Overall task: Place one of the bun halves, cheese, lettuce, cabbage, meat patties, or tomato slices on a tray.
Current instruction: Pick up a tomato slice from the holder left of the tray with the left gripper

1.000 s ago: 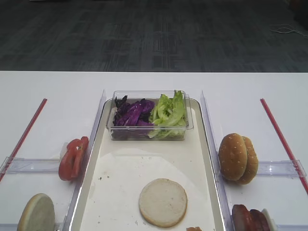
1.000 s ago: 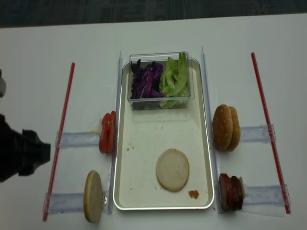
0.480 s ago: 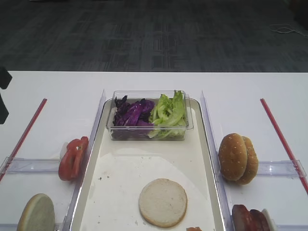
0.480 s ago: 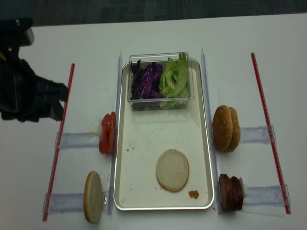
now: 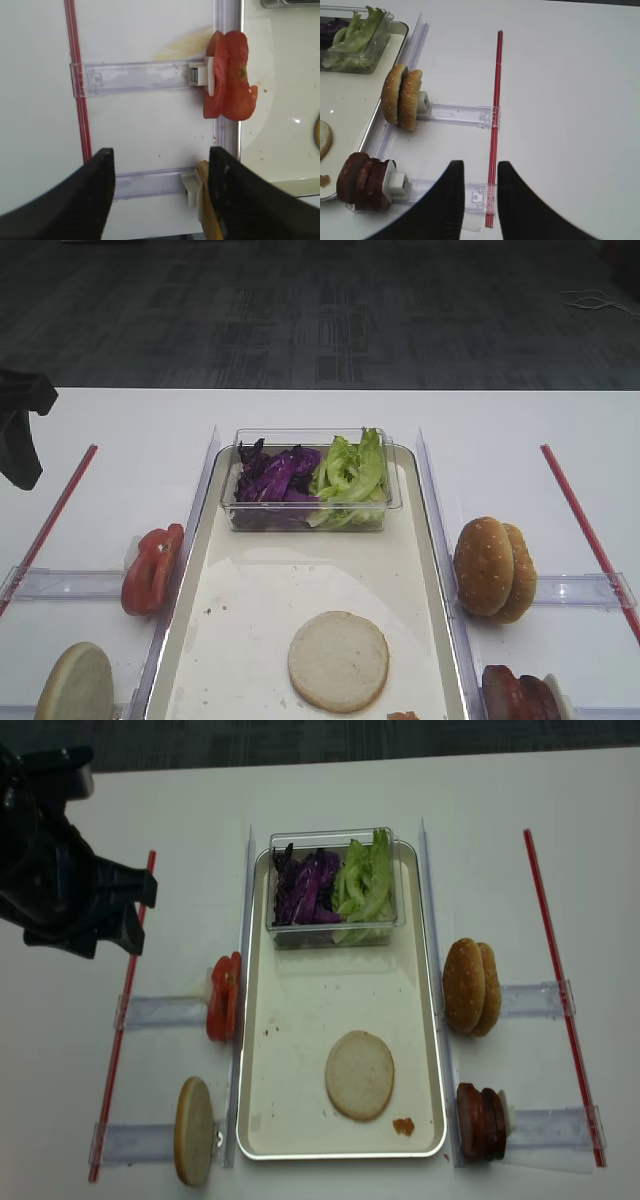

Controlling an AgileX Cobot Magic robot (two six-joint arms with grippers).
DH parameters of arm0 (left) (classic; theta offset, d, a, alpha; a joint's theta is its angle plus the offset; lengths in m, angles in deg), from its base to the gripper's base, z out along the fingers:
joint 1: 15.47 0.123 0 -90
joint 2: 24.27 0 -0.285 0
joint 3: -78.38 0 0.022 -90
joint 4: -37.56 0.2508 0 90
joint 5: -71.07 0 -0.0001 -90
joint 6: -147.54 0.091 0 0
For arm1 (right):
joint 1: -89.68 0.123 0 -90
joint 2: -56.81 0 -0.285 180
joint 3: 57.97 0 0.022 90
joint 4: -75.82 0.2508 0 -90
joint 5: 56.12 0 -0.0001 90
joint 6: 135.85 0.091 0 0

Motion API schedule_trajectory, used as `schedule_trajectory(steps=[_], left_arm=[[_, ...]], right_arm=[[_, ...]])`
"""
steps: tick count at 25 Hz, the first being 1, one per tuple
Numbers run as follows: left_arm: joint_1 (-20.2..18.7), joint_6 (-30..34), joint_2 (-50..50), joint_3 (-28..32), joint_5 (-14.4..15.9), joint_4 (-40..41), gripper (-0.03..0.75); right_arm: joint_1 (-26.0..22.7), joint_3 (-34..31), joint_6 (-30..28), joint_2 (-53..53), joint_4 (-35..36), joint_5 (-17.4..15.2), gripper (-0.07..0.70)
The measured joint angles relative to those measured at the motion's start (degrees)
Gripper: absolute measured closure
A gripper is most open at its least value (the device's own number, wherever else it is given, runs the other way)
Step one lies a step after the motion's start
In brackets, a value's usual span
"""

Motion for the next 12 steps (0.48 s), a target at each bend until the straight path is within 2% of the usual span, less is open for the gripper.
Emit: schedule_trajectory(steps=[7, 12], left_arm=[[-1.0, -0.4, 0.0, 0.0, 0.0, 0.8, 0.321], [-6.6, -4.3, 0.1, 0.0, -0.7, 4.6, 0.321]], right_arm=[[0.0, 0.0, 0.0, 0.0, 0.0, 0.0, 0.43], [0.0, 0.0, 0.0, 0.0, 0.0, 0.0, 0.43]])
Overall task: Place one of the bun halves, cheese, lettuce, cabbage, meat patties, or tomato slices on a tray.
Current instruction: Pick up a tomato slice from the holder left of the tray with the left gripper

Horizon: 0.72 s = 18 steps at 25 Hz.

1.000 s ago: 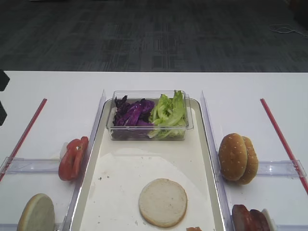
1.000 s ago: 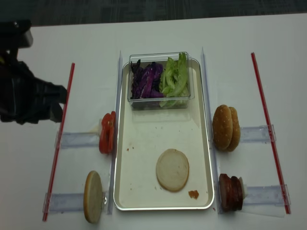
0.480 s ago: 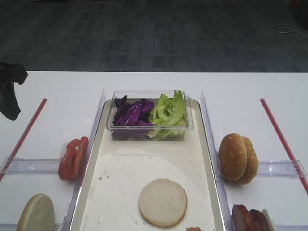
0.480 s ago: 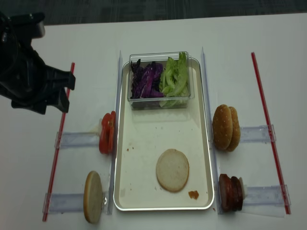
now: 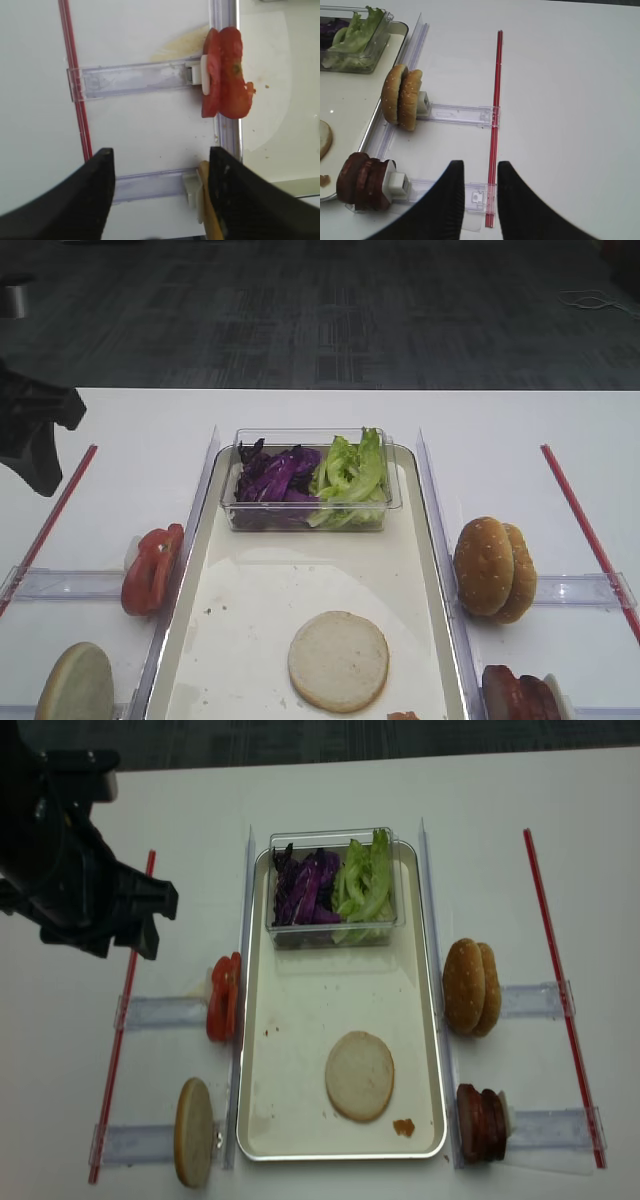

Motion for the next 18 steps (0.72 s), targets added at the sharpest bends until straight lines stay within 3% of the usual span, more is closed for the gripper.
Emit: schedule_trajectory(steps=[12, 18], left_arm=[[-9.5, -7.3, 7.4, -3.8, -0.2, 0.0, 0.321], [-12.1, -10.5, 11.8, -5.7, -0.9, -0.3, 0.321]], right_arm=[[0.0, 0.0, 0.0, 0.0, 0.0, 0.0, 0.43], [0.0, 0.0, 0.0, 0.0, 0.0, 0.0, 0.43]])
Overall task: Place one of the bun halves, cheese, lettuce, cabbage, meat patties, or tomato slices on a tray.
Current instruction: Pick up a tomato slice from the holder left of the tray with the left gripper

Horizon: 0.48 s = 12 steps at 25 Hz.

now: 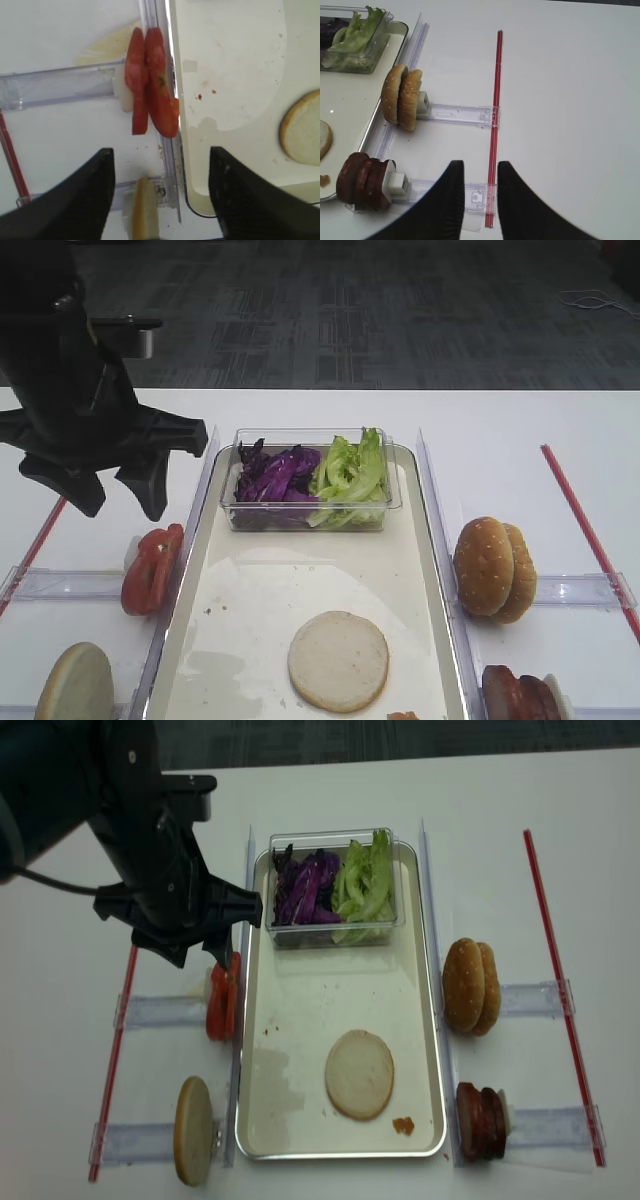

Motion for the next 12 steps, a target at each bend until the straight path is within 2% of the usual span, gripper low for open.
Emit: schedule_trajectory(steps=[12], left_arm=[[-0.2, -0.7, 5.4, -0.1, -4.3, -3.8, 0.321]], right_arm=[[0.0, 0.0, 0.0, 0.0, 0.0, 0.0, 0.43]])
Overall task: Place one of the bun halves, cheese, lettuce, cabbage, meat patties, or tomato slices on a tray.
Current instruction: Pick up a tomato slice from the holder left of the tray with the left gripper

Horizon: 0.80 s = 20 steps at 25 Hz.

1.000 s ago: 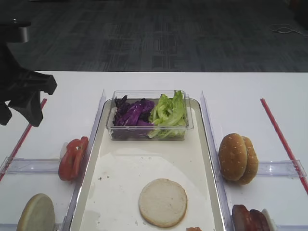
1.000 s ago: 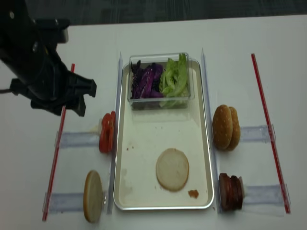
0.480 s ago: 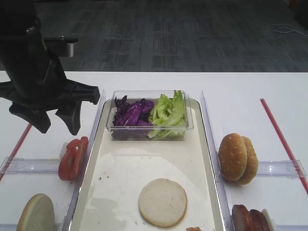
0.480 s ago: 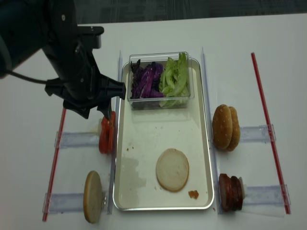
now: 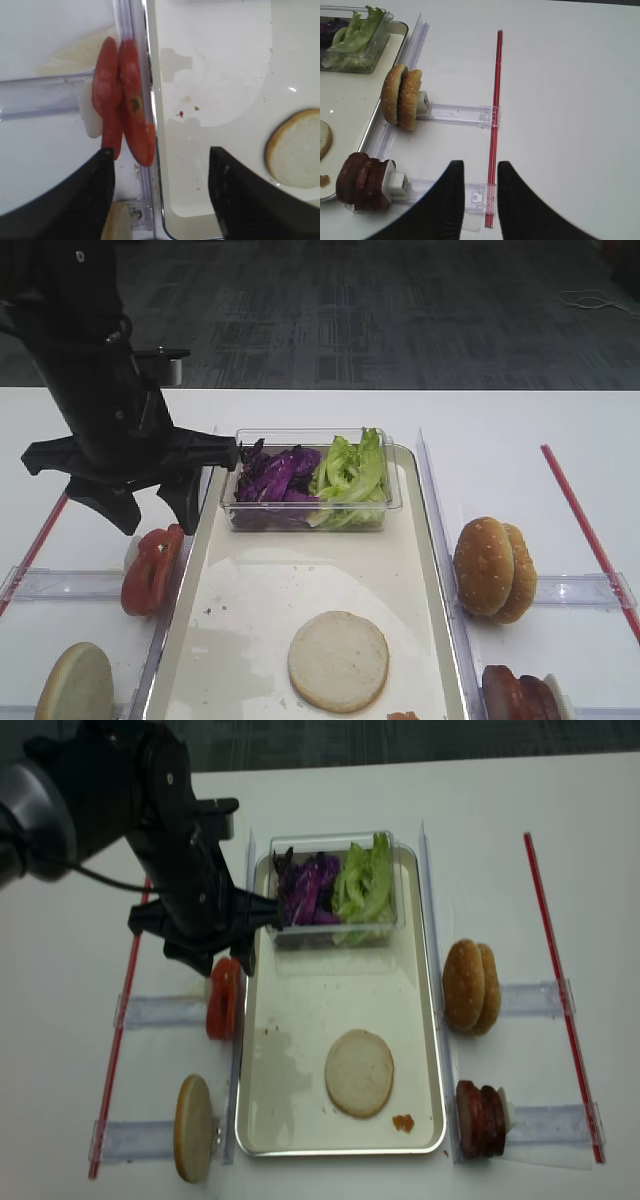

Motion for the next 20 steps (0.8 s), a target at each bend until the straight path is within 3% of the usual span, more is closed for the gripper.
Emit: schedule_trajectory(steps=[20], left_arm=[[0.0, -0.1, 8.8, -0.4, -4.6, -0.3, 0.321]], right_arm=[[0.0, 0.0, 0.1, 0.0, 0.0, 0.0, 0.43]])
